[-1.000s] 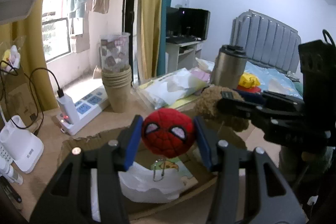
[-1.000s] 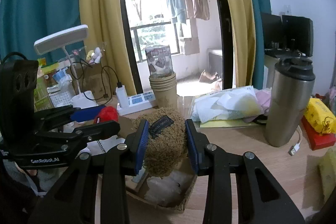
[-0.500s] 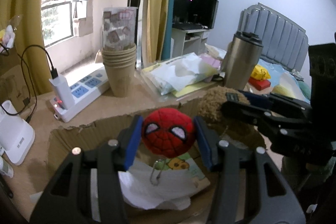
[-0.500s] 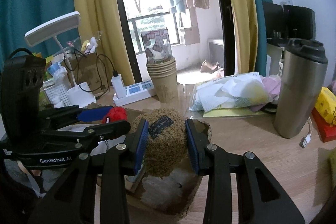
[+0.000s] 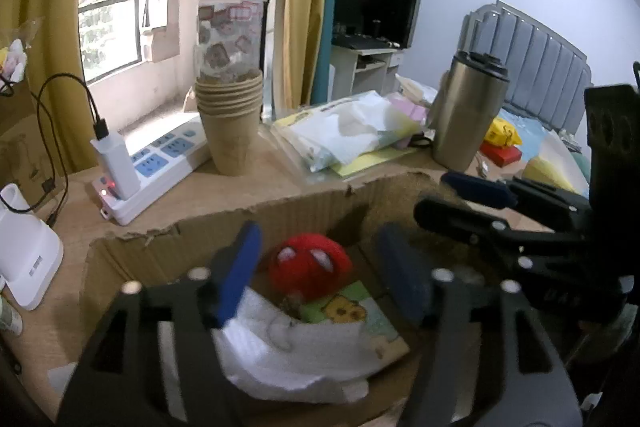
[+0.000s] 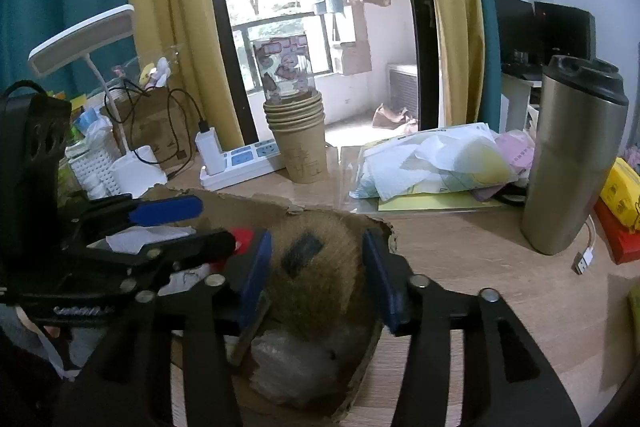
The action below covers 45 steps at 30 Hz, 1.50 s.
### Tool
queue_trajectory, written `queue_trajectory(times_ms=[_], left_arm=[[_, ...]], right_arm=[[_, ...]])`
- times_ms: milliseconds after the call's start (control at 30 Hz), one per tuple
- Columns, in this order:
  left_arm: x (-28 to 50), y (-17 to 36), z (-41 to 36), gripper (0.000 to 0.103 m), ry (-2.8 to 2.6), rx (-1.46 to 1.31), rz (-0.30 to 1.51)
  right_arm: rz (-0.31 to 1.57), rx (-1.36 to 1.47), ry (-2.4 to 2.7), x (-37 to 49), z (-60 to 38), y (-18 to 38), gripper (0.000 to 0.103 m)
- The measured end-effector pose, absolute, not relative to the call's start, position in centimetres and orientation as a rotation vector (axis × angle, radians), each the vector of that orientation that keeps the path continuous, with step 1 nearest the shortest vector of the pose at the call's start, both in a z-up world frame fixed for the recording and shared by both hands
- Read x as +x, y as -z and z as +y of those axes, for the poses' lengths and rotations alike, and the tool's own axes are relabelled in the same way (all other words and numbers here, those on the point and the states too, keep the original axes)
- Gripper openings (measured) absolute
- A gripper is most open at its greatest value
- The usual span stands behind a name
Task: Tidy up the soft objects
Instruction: 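Lower both plushes into the cardboard box and open both grippers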
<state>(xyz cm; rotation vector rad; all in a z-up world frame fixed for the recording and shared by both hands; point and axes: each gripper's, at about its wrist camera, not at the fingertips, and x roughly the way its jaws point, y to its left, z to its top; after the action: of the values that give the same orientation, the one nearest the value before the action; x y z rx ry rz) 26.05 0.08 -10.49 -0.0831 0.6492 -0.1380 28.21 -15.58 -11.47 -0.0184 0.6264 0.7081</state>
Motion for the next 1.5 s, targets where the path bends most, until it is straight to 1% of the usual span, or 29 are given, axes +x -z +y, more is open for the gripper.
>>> queue_trajectory(times_ms=[33, 167, 767, 1300, 1500], left_arm=[[26.0, 10.4, 0.1, 0.071, 0.139, -0.082, 0.645], [25.6, 10.0, 0.1, 0.073, 0.138, -0.081, 0.630], [21.7, 6.4, -0.2, 0.075, 0.145, -0.061, 0.529], [16.2, 5.3, 0.0, 0.075, 0.091, -0.027, 0.478], [14.1, 4.9, 1.0, 0.075, 0.065, -0.045, 0.471]], right_arm=[[0.628, -0.017, -0.708, 28.2, -15.6, 11.5, 0.059], [0.631, -0.013, -0.701, 28.2, -15.8, 11.5, 0.061], [0.568, -0.003, -0.684, 25.6, -17.2, 8.6, 0.061], [0.546, -0.023, -0.659, 20.3, -18.8, 5.8, 0.061], [0.551, -0.041, -0.664, 18.6, -18.7, 5.7, 0.061]])
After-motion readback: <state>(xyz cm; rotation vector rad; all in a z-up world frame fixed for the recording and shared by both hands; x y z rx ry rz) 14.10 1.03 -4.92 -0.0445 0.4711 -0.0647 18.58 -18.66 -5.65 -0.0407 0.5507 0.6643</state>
